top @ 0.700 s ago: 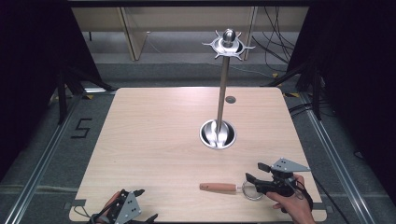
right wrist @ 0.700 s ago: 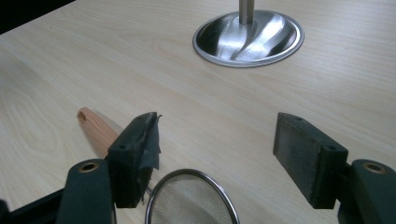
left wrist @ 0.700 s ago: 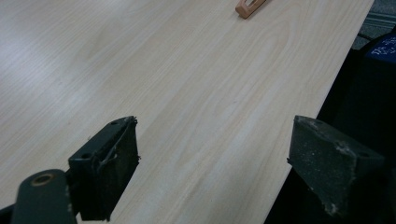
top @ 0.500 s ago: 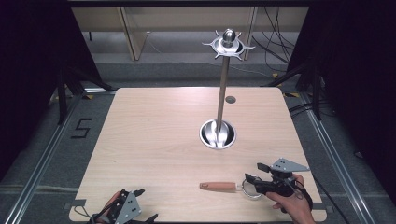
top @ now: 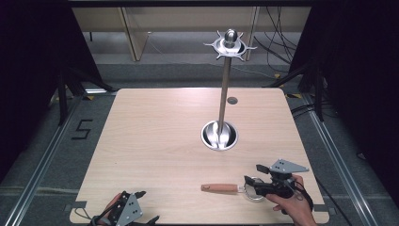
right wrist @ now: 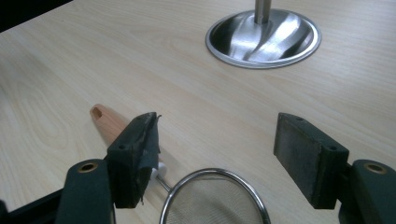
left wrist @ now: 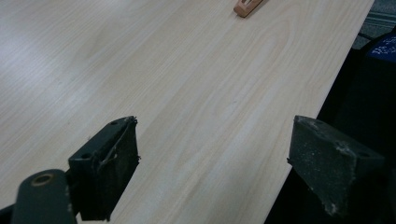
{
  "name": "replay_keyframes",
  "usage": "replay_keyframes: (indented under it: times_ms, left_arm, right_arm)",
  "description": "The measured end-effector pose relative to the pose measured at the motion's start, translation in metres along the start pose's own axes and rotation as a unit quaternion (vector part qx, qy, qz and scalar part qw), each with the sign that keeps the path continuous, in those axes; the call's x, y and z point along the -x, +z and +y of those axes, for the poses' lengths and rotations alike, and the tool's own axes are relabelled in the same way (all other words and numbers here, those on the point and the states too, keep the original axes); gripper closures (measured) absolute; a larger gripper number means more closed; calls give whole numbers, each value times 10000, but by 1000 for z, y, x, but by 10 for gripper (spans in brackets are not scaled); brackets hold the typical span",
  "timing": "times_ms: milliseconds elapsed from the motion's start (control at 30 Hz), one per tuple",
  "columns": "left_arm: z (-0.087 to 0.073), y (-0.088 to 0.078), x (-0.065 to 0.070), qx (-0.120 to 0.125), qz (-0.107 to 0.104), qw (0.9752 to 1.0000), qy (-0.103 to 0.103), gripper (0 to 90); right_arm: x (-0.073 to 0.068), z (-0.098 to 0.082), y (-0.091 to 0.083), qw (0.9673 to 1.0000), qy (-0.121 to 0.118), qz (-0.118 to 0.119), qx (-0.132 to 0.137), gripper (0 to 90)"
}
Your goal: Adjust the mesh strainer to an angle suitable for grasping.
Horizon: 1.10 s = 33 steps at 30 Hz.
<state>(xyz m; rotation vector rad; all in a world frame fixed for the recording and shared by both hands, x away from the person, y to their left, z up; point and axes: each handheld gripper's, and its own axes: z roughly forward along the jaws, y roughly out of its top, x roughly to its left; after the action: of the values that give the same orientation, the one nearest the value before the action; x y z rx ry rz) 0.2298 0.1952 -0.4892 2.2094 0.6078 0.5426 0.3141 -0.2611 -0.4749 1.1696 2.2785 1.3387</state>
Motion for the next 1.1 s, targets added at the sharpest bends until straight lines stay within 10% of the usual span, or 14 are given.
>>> replay_keyframes:
  times_ms: [700, 933, 1100]
  left_arm:
    - [0, 0, -1, -14, 31, 10000, 4, 152]
    - [-1, 0, -2, -63, 18, 10000, 72, 152]
    - [-1, -1, -1, -73, 4, 9999, 70, 152]
  right_arm:
    - [-22, 18, 28, 9938, -957, 188, -527, 338]
    - [-28, 21, 37, 9886, -1276, 268, -749, 346]
    - [-40, 21, 46, 9786, -1740, 320, -1052, 354]
